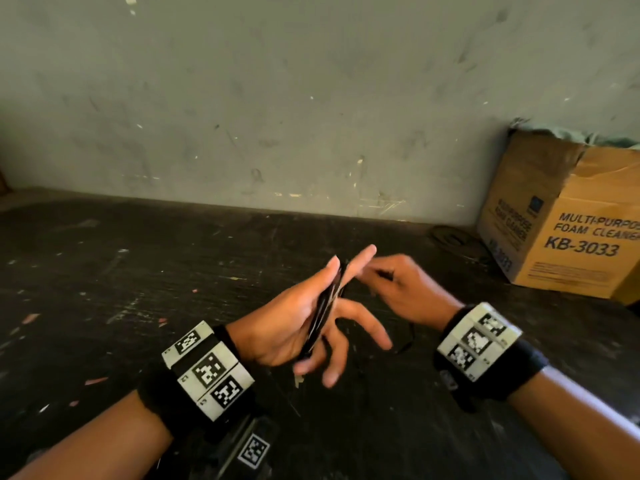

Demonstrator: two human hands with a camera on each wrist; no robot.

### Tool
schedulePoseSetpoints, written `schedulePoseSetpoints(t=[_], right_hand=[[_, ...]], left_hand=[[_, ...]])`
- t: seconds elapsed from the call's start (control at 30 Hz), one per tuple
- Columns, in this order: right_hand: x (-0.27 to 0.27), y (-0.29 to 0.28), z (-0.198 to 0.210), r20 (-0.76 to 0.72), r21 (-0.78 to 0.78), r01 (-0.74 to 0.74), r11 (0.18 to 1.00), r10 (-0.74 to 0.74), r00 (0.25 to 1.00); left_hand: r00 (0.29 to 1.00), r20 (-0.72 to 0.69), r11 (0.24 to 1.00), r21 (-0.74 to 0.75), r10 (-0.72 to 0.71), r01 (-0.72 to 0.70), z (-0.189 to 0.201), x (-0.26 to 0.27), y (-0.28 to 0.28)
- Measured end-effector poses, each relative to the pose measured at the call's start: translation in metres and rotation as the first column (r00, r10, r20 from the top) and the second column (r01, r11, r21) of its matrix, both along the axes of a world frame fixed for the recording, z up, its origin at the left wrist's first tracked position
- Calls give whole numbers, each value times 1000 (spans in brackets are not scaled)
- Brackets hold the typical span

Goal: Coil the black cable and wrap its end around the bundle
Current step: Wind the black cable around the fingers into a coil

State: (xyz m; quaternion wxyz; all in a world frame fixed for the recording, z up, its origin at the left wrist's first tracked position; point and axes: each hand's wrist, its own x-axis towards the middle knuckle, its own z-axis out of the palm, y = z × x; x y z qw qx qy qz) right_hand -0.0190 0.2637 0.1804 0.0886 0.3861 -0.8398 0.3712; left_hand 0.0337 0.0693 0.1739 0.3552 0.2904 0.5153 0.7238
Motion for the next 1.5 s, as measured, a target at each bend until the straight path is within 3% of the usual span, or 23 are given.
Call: schedulePoseSetpoints(t=[0.17, 0.27, 0.47, 0.57, 0.63, 0.83, 0.97, 1.1, 1.23, 1.4, 1.5], right_hand=[[28, -31, -48, 221, -18, 9, 1000, -5, 975], [53, -48, -47, 333, 116, -95, 989, 51, 942], [74, -53, -18, 386, 385, -204, 900, 43, 921], [76, -51, -4, 322, 447, -234, 864, 89, 942], [78, -48, 13, 278, 451, -229, 863, 108, 955], [50, -14, 78, 72, 446, -69, 893, 42, 997], [27, 1, 100, -28, 392, -30, 920, 44, 999], [11, 10, 93, -45, 294, -10, 956, 25, 999], [2, 9, 60, -3, 207, -27, 978, 28, 1000], [13, -6, -1, 102, 31, 28, 999, -31, 994], [25, -23, -32, 155, -59, 16, 998, -7, 988]], left_hand=[[991, 66, 984, 132, 115, -123, 12, -9, 1], [963, 59, 960, 81, 263, -267, 12, -18, -5], [874, -203, 875, -119, 441, -469, 1, -19, -5], [819, -436, 817, -266, 372, -512, -9, -18, -4], [812, -495, 796, -334, 308, -505, -16, -17, -7], [946, -308, 830, -499, 99, -250, -37, -8, -18], [954, -284, 888, -409, 98, -213, -31, -1, -15], [954, -296, 917, -368, 41, -153, -17, 9, -12], [974, -228, 956, -282, 13, -79, -8, 12, -10], [998, -40, 999, -26, -48, 47, 8, 13, -6], [999, 24, 995, 89, 34, -36, 16, 5, -2]])
